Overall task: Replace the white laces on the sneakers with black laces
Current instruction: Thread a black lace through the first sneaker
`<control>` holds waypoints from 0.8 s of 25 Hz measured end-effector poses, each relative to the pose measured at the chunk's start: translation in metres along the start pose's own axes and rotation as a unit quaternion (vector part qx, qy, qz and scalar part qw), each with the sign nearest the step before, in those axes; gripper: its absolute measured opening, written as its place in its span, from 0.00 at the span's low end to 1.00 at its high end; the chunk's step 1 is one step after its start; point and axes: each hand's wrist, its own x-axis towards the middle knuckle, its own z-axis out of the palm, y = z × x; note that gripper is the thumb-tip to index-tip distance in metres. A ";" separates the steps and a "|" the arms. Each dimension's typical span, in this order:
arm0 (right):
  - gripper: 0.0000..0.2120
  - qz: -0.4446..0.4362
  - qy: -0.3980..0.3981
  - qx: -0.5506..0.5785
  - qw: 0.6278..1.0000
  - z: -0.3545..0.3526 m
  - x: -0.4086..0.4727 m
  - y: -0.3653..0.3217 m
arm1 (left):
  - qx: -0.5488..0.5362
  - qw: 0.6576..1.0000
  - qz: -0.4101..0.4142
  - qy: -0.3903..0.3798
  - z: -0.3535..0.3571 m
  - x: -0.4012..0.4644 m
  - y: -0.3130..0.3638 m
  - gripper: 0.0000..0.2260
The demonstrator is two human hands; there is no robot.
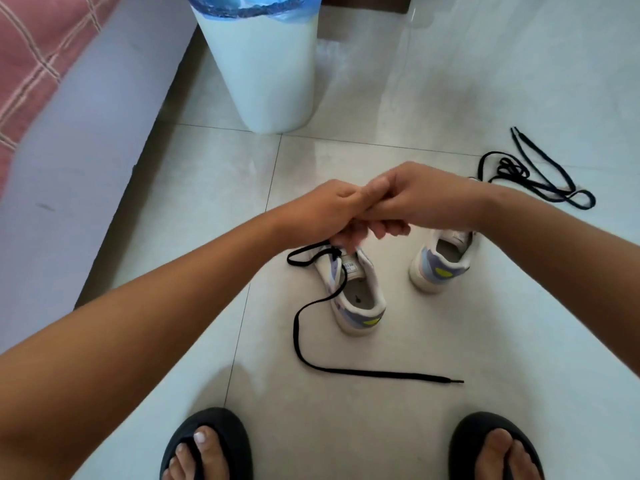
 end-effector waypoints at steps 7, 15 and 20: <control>0.27 0.134 0.029 -0.361 0.922 0.070 0.016 0.072 | 0.312 0.901 -0.233 0.193 -0.058 -0.024 -0.057 0.14; 0.14 0.404 0.158 0.475 0.766 0.121 0.028 0.063 | 0.200 0.956 -0.129 0.172 -0.003 0.015 -0.079 0.07; 0.11 0.371 0.344 0.597 0.622 0.142 0.073 0.074 | 0.079 0.980 -0.111 0.144 0.003 0.034 -0.101 0.06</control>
